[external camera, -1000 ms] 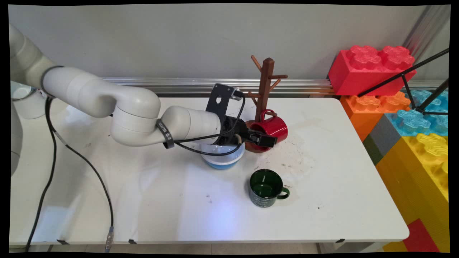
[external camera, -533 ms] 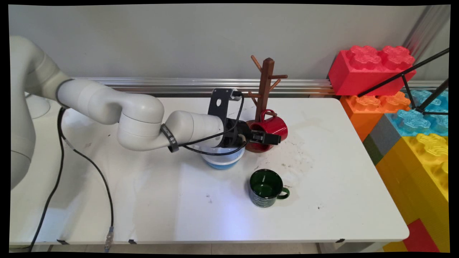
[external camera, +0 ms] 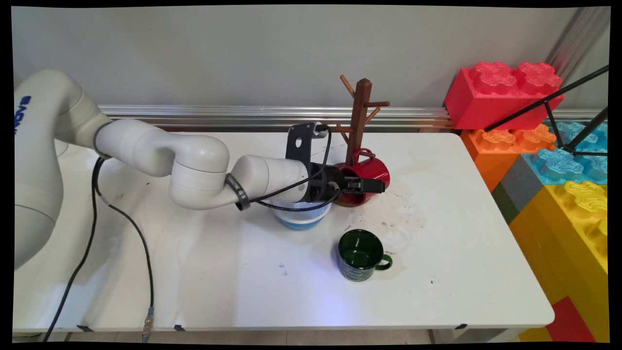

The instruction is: Pick up the red mug from the rack

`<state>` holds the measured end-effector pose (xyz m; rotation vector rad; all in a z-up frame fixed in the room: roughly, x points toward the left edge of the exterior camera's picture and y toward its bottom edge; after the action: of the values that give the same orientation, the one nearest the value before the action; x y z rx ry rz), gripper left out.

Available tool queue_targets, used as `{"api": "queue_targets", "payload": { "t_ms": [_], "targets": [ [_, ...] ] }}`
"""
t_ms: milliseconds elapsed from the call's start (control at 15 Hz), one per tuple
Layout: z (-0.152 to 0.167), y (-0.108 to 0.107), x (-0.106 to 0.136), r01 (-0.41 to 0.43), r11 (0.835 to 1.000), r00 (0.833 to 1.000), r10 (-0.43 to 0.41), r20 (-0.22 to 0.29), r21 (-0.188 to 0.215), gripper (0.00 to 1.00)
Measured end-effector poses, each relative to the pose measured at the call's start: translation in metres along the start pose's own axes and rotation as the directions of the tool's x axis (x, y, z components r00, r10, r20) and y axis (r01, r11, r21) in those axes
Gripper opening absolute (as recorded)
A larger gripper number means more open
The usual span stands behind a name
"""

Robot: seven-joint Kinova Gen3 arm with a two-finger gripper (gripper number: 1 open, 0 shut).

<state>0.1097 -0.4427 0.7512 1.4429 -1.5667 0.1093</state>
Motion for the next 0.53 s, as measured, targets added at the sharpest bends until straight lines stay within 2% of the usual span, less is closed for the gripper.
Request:
{"api": "queue_targets", "payload": {
  "t_ms": [533],
  "targets": [
    [0.015, -0.006, -0.003, 0.029, 1.0, 1.0, -0.029, -0.012, -0.006, 1.0]
  ]
}}
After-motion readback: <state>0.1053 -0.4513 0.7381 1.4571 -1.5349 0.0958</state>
